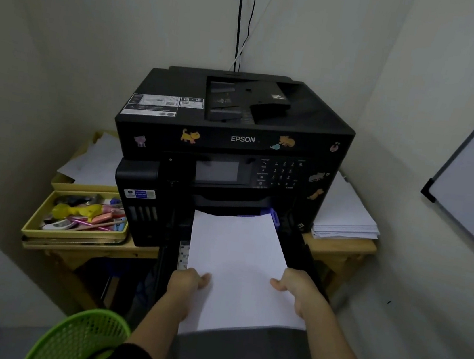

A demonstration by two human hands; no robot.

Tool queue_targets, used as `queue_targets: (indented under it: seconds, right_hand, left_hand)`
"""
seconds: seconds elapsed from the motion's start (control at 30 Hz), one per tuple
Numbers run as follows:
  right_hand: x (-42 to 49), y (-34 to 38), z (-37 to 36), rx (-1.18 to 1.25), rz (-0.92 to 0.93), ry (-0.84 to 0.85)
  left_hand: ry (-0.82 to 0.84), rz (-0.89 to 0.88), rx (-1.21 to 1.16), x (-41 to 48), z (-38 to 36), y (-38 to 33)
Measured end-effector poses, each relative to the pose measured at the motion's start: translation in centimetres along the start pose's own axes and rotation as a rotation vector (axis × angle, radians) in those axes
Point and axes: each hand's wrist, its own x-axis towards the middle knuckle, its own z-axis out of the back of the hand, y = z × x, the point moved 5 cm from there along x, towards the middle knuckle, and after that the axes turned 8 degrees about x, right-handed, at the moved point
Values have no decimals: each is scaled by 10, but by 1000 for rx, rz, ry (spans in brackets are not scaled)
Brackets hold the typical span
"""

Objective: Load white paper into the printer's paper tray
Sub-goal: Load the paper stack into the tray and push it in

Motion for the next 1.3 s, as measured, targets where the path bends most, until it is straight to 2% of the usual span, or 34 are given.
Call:
queue_targets:
  seconds: [0.2,0.47,0.93,1.3]
  right_hand:
    - [13,3,-3,-151,-2,46]
    - [26,4,-1,-82,4,6]
    - [50,12,-6,43,-47,29]
    - [68,36,-15,94,-24,32]
  left_hand:
    - [91,1,25,10,-3,2]
    - [55,-21,-37,21,-2,-5]
    - [143,19,-158,51,-7,-13]
    - [131,38,-192,84,-6,-29]
